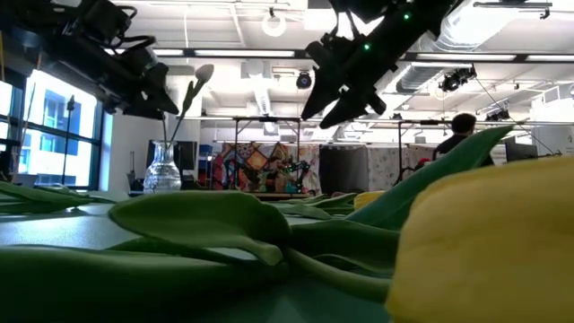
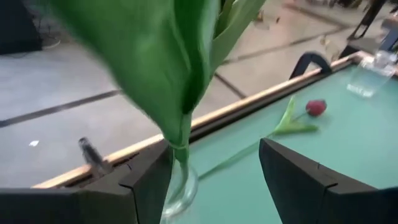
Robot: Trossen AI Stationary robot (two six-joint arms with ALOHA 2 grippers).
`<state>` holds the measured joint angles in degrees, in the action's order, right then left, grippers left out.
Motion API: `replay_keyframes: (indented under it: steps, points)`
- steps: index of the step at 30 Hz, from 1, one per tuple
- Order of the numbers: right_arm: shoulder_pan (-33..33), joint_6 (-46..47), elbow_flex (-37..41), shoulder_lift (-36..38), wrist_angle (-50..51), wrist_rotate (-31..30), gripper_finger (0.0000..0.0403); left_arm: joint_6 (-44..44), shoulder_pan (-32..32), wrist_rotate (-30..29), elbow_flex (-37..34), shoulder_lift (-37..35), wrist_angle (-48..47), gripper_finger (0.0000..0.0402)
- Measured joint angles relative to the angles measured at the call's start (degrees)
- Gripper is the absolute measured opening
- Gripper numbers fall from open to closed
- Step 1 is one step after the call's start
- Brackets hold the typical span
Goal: Sort flowers into vase by color
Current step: Put the white flower into the left transparent vase
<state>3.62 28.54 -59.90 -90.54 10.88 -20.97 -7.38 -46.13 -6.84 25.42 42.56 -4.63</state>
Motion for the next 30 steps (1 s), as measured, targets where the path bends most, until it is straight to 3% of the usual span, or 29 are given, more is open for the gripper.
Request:
replay_keyframes:
  steps: [10, 16, 20, 30]
  points:
    - [-2.63, 1.66, 0.00, 0.00, -0.01, 0.22, 0.0224, -1.40, 0.02, -0.46, 8.79, -2.22, -12.49, 0.0229]
    - [-3.70, 2.55, 0.00, 0.00, 0.02, 0.50, 0.0224, -0.50, -0.01, -4.15, 12.08, -1.53, -16.25, 0.0229]
    - [-5.40, 2.55, 0.00, 0.00, 0.08, 0.57, 0.0224, -0.49, -1.37, -9.86, 12.03, -1.30, -18.06, 0.0229]
    - [-10.06, 6.83, 0.02, -0.02, 11.06, 1.69, 0.0224, -0.48, -3.95, -10.45, 14.76, -6.42, -16.89, 0.0229]
